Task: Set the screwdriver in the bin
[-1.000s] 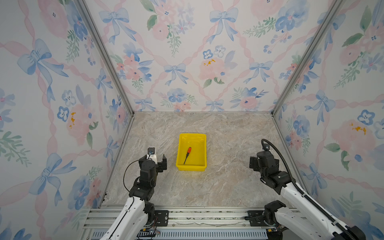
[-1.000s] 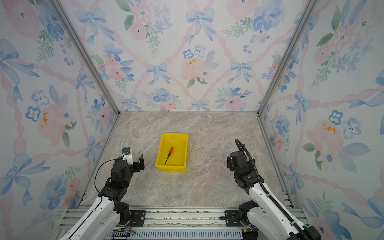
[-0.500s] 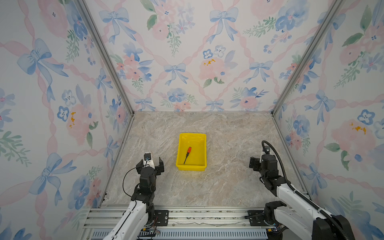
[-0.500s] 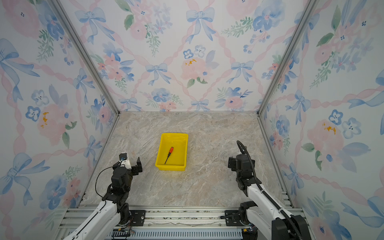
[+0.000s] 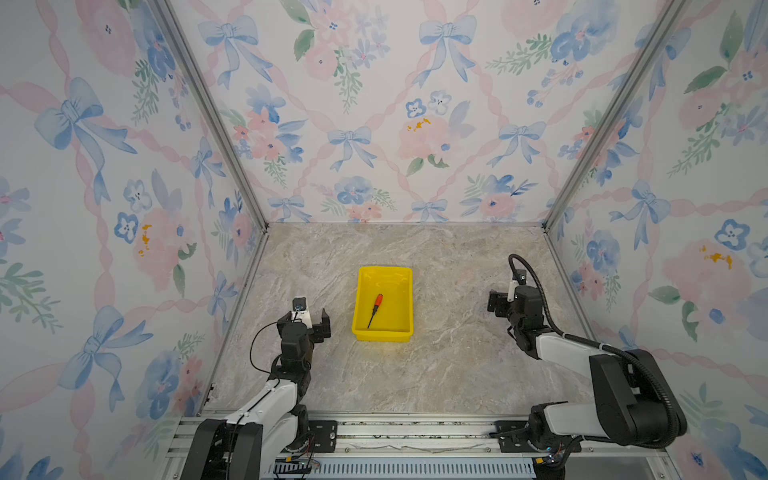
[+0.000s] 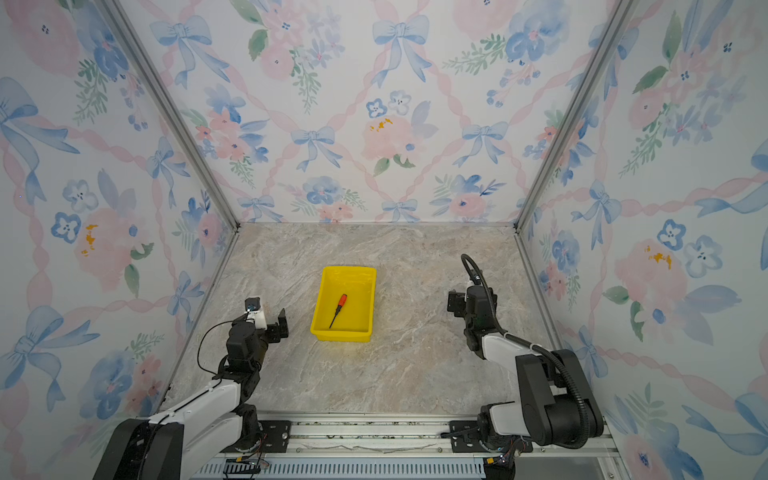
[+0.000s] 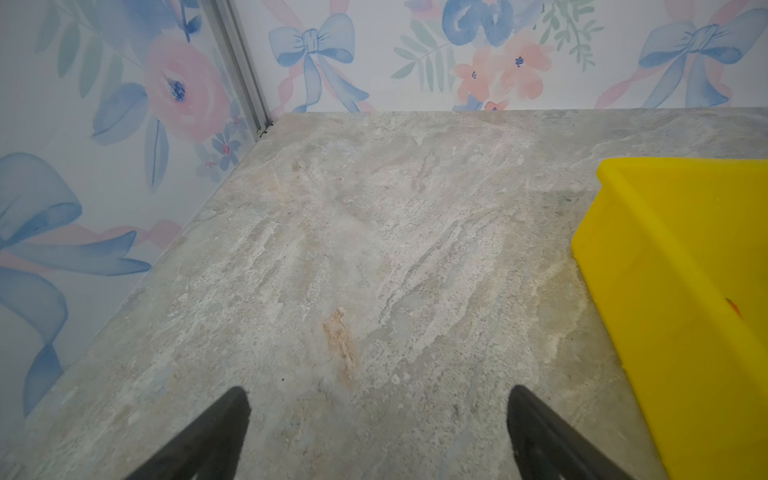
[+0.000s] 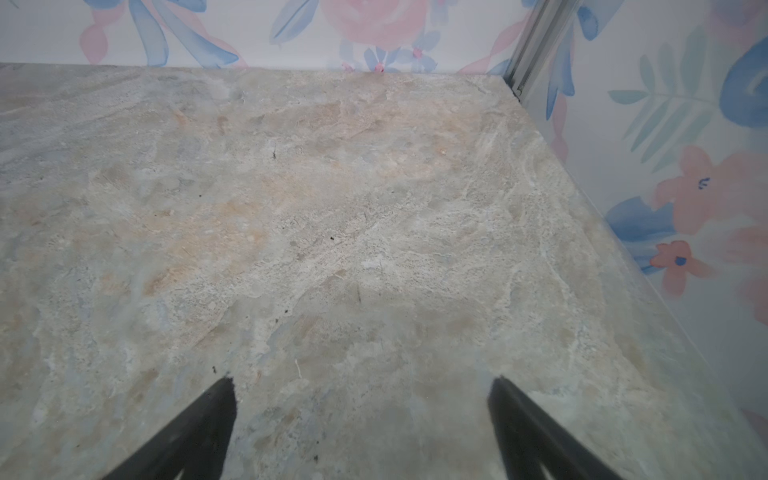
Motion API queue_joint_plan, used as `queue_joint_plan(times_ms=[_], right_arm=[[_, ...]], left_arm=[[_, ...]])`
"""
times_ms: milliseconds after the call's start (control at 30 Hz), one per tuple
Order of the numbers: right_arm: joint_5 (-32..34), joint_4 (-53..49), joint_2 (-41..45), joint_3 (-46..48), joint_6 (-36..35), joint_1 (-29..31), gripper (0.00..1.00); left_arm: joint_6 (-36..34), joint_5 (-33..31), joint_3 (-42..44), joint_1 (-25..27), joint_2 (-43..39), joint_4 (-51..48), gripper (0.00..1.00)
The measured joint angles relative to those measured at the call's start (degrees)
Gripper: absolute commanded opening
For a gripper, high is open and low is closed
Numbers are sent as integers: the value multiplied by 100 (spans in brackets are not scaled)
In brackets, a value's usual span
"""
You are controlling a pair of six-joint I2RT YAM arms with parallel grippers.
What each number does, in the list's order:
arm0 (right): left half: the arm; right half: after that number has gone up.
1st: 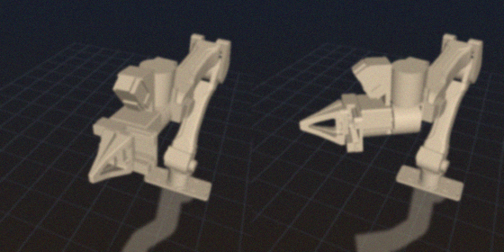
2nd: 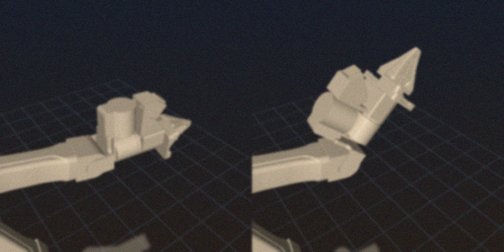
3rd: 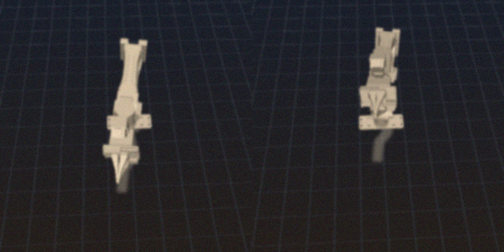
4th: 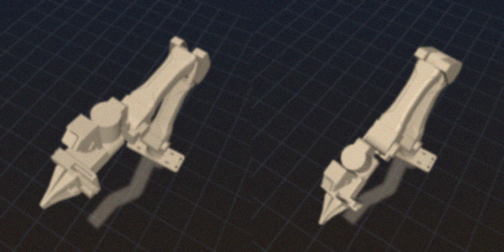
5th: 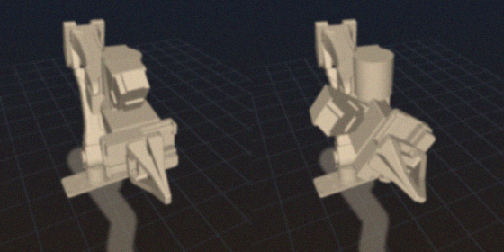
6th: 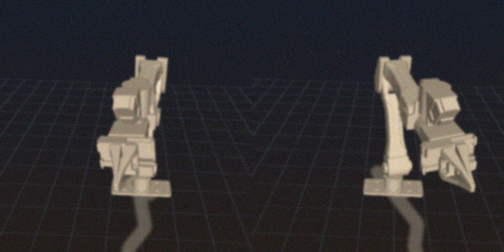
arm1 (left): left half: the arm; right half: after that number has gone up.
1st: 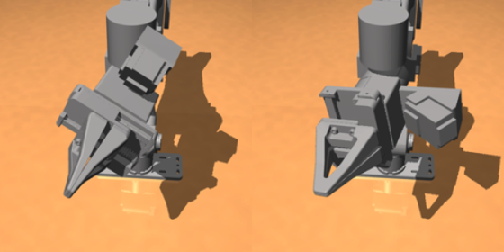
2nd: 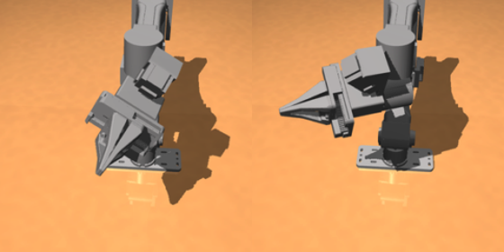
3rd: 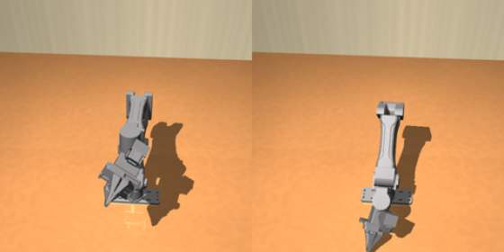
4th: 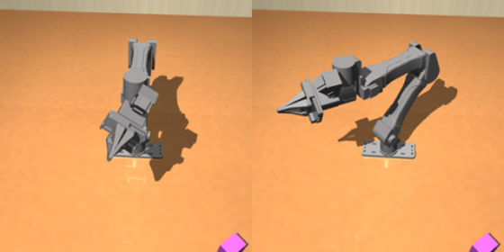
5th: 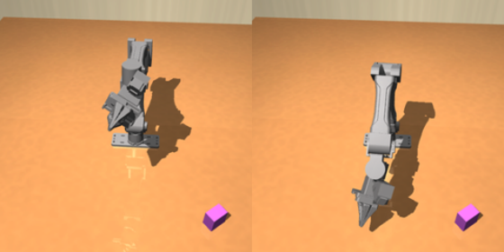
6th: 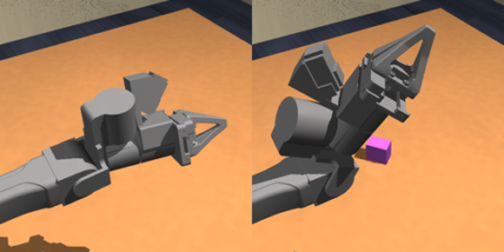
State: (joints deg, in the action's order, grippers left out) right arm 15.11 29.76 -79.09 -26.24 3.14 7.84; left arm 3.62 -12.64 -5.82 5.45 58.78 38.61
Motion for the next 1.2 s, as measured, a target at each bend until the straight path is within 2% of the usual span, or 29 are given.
queue_joint_plan(times_ms=[133, 200, 300, 433, 967, 1200], right_arm=[[-284, 426, -160, 11, -83, -341, 97], [-568, 1047, -503, 92, -87, -592, 97], [-822, 1384, -914, 212, -131, -660, 97], [-1029, 1556, -938, 260, -177, -660, 97], [-981, 2000, -938, 302, -216, -612, 97], [-973, 2024, -938, 302, -216, -605, 97]], left_arm=[[-24, 212, -127, -44, 374, 341, 98], [-24, 278, -184, -81, 566, 507, 97], [-24, 378, -315, -155, 883, 695, 98], [-24, 507, -492, -216, 1290, 968, 98], [-177, 684, -846, -256, 2951, 2354, 98], [-173, 715, -846, -354, 3010, 2675, 97]])
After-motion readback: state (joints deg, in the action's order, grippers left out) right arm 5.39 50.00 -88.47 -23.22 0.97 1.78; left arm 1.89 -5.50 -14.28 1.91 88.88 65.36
